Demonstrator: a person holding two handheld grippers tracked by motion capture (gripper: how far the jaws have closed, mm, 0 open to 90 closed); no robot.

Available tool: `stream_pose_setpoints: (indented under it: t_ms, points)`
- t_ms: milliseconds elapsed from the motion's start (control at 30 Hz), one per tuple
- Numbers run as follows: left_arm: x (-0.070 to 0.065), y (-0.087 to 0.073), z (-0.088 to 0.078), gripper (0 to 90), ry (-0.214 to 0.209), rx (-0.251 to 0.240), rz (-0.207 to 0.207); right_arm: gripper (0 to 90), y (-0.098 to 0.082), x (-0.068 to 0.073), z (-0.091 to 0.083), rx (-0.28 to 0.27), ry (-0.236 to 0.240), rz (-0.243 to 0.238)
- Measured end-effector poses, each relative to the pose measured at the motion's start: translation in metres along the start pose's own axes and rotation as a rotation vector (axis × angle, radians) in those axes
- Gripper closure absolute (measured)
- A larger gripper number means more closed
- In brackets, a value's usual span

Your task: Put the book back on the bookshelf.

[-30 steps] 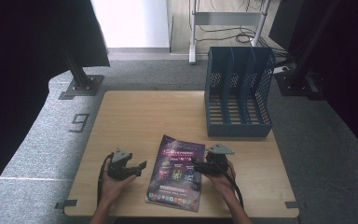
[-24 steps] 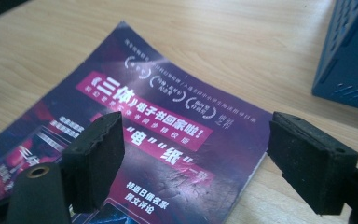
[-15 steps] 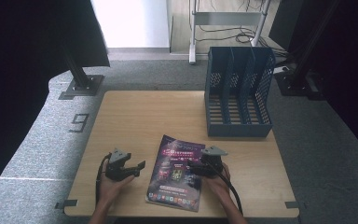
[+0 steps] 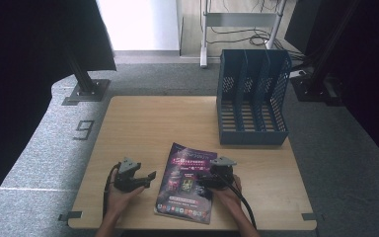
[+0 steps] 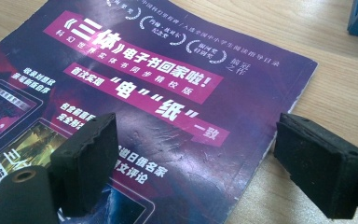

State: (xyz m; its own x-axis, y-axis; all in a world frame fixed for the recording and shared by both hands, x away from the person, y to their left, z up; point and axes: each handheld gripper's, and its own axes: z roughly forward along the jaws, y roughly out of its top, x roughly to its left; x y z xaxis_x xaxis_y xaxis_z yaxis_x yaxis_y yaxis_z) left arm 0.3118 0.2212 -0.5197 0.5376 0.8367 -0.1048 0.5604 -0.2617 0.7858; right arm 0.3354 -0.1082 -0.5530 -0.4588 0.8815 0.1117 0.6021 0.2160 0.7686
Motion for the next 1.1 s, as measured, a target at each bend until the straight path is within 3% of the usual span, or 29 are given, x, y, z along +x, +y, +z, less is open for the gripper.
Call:
stream_pose_setpoints:
  t_ms: [567,867,1100]
  points:
    - [-0.011,0.005,0.010,24.5,-0.021,0.010,0.009,16.3,-0.001,-0.001,0.000,0.010,-0.002,0.005]
    - [-0.026,0.016,0.027,24.3,-0.038,0.038,0.043,18.3,-0.001,-0.001,0.000,0.008,0.003,-0.002]
    - [-0.030,0.022,0.039,24.3,-0.047,0.052,0.043,18.4,-0.001,-0.001,0.000,0.008,0.001,-0.004]
